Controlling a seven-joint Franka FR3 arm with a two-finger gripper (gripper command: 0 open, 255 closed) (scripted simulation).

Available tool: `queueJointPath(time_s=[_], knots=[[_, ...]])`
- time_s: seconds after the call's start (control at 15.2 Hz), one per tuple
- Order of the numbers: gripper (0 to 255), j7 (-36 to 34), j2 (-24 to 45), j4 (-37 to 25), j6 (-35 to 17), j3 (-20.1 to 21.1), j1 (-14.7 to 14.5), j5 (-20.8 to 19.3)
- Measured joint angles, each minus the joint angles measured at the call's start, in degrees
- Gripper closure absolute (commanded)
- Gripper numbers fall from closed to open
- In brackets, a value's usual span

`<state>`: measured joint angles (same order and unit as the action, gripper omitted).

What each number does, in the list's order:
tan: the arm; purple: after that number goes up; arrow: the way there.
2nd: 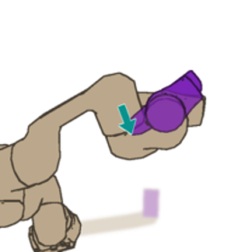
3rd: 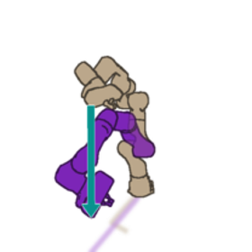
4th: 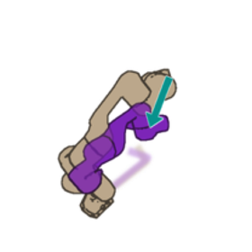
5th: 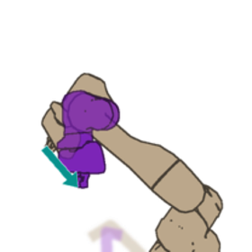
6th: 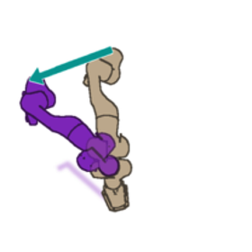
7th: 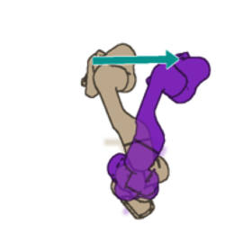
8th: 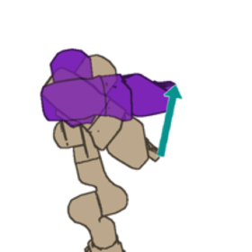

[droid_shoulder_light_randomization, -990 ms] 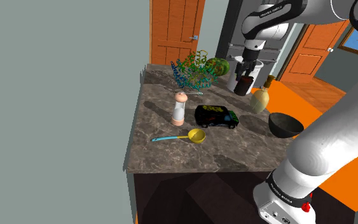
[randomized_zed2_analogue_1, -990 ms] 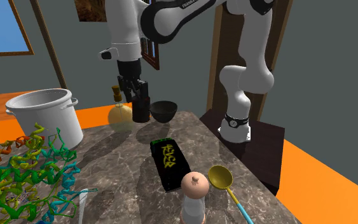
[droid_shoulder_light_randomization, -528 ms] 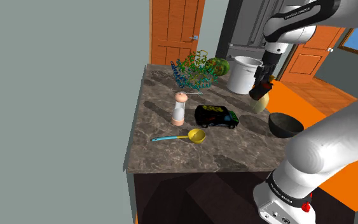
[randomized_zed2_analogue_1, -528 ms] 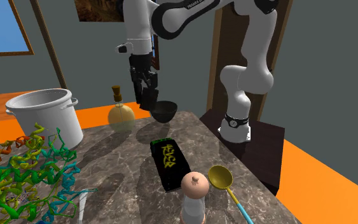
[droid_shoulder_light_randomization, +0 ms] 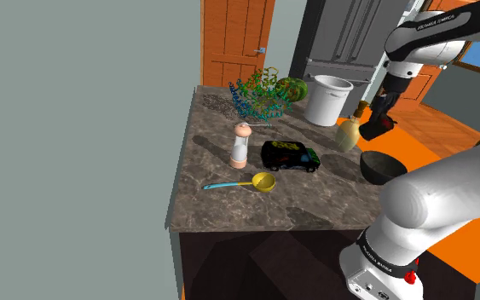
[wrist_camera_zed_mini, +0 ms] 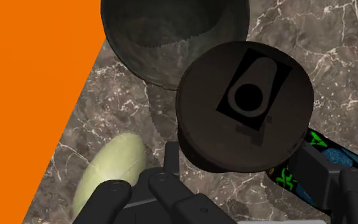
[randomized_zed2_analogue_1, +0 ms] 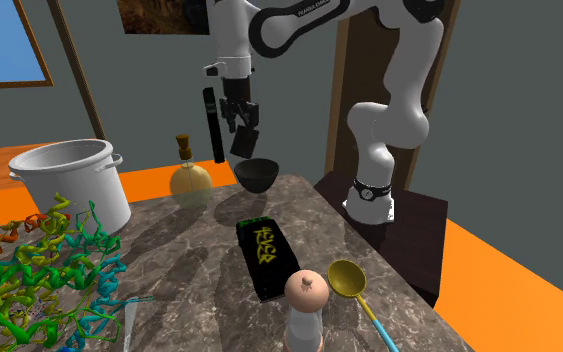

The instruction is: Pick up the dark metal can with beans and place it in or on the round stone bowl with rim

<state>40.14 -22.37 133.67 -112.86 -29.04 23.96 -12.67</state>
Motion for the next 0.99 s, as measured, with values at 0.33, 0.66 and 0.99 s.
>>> queueJointPath(time_s=[0.33, 0.66, 0.99], knots=[[255, 5.46, -3.65, 1.41, 1.27, -3.74, 3.58, -3.26], [255, 7.23, -3.07, 3.66, -1.8, -5.82, 4.41, -4.2], [255, 7.46, -1.68, 6.25, -5.74, -6.95, 4.37, -4.4]])
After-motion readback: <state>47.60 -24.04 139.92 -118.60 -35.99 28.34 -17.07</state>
